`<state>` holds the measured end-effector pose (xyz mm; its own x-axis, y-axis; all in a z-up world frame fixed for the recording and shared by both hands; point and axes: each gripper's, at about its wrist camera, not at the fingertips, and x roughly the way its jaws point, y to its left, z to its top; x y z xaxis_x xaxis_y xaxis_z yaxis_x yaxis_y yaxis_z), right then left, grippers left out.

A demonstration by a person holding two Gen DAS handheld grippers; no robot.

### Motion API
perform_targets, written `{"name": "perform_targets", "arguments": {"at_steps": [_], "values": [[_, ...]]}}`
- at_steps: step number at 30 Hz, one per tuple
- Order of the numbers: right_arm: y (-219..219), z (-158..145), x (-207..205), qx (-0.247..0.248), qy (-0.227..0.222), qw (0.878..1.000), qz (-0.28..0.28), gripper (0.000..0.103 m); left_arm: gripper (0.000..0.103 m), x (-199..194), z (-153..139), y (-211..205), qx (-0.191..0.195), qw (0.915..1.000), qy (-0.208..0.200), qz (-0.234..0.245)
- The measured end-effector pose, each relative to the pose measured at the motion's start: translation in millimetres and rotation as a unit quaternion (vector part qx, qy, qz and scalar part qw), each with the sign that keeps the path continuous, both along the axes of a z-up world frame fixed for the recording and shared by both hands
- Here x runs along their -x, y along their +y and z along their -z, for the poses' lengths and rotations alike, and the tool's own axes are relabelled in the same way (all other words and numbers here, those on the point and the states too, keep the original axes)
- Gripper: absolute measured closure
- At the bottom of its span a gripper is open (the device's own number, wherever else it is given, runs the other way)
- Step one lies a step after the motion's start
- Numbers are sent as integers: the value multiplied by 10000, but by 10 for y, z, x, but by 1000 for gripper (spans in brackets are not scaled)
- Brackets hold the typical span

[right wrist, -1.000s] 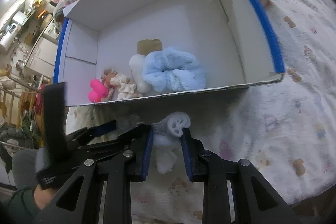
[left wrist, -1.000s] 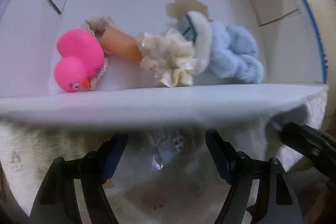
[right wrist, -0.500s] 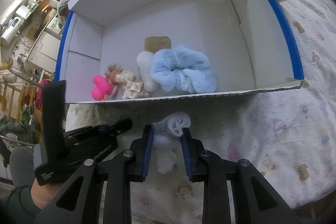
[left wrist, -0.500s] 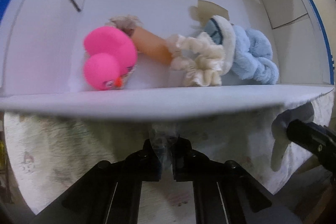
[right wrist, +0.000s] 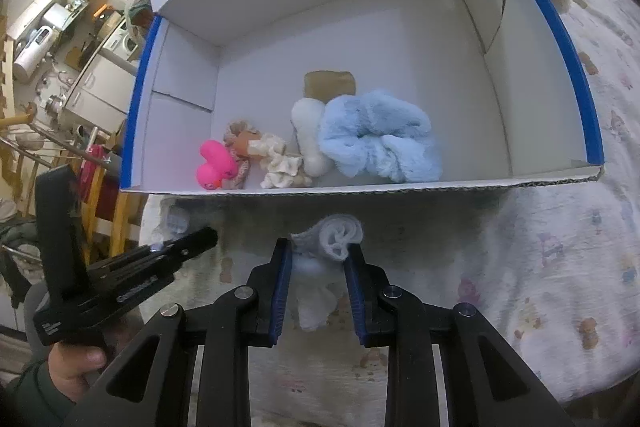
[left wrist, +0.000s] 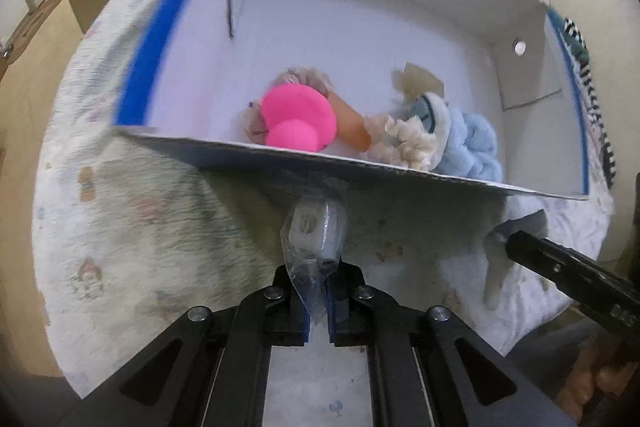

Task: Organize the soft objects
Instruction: 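Carry the plastic bag and white fluff over the box with both grippers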

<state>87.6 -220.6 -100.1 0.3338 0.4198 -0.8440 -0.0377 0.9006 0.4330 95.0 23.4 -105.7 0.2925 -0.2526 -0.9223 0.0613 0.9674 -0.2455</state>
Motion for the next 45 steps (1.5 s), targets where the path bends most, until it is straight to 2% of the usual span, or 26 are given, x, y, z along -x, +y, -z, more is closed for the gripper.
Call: {"name": "perform_targets", "arguments": {"at_steps": [7,12,18,27,35,40,45], "values": [[42,-63,44,-34,-82,10000,-40,74,98,233,-270,300,135,9996,-228,-76],[59,-105,98,-38,-136,9999,-72,74,98,386,-430,313,72,9992,-343,-189],[59,-162,153,-75,-215,9997,-129,74,98,439,-332,71,72,9991,-294,-295],[62,-306,252,-139,-398,9988,-230,74,98,555,-385,-39,-362,9971,-549,-376],[-82,-507,298,-371,-838,9957,-114,74,98,478,-877,-63,-501,9905,-1249,-270],[-130,-742,249,-322,-1442,9890,-41,74,98,311,-1128,-103,-778,9823,-1695,-143],[-192,-866,136,-374,-1727,9842,108,74,98,66,-1231,-105,-869,9794,-1820,-86]]}}
